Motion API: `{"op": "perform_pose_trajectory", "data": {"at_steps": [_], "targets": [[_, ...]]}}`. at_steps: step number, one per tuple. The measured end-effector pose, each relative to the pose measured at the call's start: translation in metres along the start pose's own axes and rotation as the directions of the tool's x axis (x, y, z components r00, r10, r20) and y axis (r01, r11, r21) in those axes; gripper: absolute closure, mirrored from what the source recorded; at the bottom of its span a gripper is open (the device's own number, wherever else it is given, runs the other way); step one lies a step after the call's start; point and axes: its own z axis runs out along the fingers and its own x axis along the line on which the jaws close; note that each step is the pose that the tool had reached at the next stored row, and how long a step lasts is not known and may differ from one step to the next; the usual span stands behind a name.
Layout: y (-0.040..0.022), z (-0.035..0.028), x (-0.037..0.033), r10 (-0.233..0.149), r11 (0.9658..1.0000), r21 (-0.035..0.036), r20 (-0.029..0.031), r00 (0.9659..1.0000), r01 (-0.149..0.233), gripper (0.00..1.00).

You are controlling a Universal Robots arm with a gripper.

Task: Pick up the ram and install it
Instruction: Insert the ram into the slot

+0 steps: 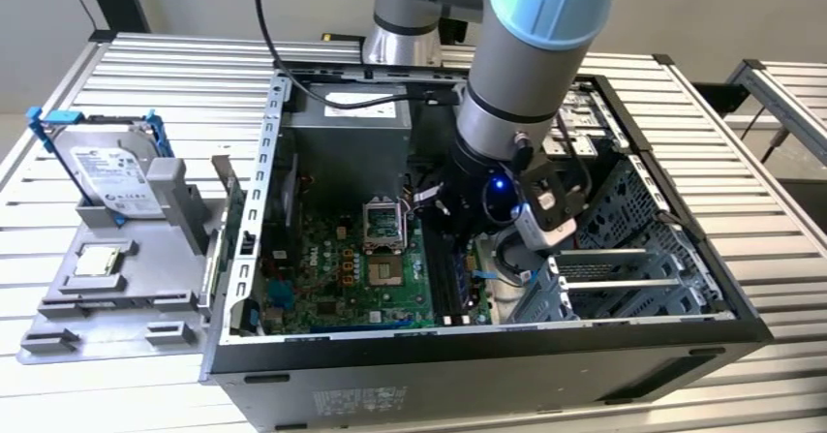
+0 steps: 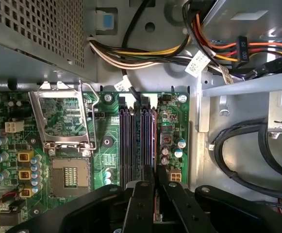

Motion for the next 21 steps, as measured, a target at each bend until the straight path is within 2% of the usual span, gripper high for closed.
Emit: {"op": "perform_pose_trajectory", "data": {"at_steps": [5, 8, 11, 12, 17, 21], "targets": [[-0.0001, 0.0031, 0.0000, 0.000, 1.0000, 0.0001, -0.0005, 1.0000, 0.000, 1.00], [-0.0004, 0.0032, -0.0003, 0.000, 1.0000, -0.0001, -0.0069, 1.0000, 0.000, 1.00], [-0.0005, 0.0030, -0.0008, 0.000, 1.0000, 0.0011, -0.0086, 1.0000, 0.000, 1.00], [-0.0005, 0.0024, -0.0016, 0.000, 1.0000, 0.0048, -0.0131, 0.9999, 0.000, 1.00], [-0.0004, 0.0017, -0.0024, 0.001, 0.9998, 0.0179, -0.0229, 0.9997, 0.000, 1.00], [-0.0004, 0.0020, -0.0025, 0.001, 0.9997, 0.0229, -0.0266, 0.9996, 0.000, 1.00]]}}
